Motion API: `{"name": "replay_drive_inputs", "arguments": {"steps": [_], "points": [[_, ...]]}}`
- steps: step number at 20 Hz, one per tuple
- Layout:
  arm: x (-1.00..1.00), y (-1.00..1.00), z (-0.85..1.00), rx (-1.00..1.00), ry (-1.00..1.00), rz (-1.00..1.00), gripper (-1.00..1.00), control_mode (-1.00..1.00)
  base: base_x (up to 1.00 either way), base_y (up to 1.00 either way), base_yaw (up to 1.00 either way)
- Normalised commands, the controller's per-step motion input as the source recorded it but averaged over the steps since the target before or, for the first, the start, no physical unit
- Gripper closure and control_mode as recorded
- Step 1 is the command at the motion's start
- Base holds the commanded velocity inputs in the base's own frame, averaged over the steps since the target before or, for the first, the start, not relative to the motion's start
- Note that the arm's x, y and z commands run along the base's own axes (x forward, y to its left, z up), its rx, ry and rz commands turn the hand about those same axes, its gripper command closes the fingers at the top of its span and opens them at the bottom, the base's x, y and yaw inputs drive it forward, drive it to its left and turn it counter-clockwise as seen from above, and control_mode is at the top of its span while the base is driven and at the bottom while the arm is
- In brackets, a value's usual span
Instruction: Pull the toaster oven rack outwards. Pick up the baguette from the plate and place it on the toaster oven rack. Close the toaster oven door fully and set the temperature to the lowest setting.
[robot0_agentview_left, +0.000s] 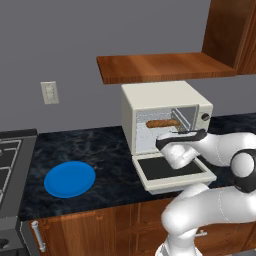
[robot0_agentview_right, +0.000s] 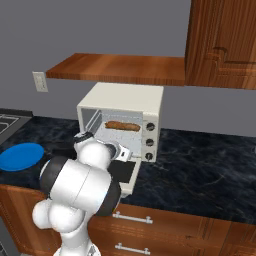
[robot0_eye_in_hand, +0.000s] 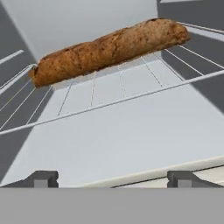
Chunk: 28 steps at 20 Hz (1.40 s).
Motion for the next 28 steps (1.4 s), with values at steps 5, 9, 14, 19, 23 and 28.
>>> {"name": "replay_drive_inputs", "arguments": {"steps": [5,9,14,19,23,28], "points": [[-0.15,-0.35,0.97,0.08,0.00,-0.03,-1.00,-1.00,0.00,0.00,0.00],[0.00,-0.38,1.00,0.04,-0.02,-0.04,-1.00,-1.00,0.00,0.00,0.00],[0.00,-0.46,1.00,0.04,-0.02,-0.07,-1.00,-1.00,0.00,0.00,0.00],[-0.07,-0.59,1.00,0.12,0.15,-0.08,-1.00,-1.00,0.00,0.00,0.00],[-0.39,-0.37,0.53,0.09,0.41,-0.08,-1.00,-1.00,0.00,0.00,0.00],[-0.65,-0.25,0.06,0.04,0.00,0.00,-1.00,-1.00,0.00,0.00,0.00]]}}
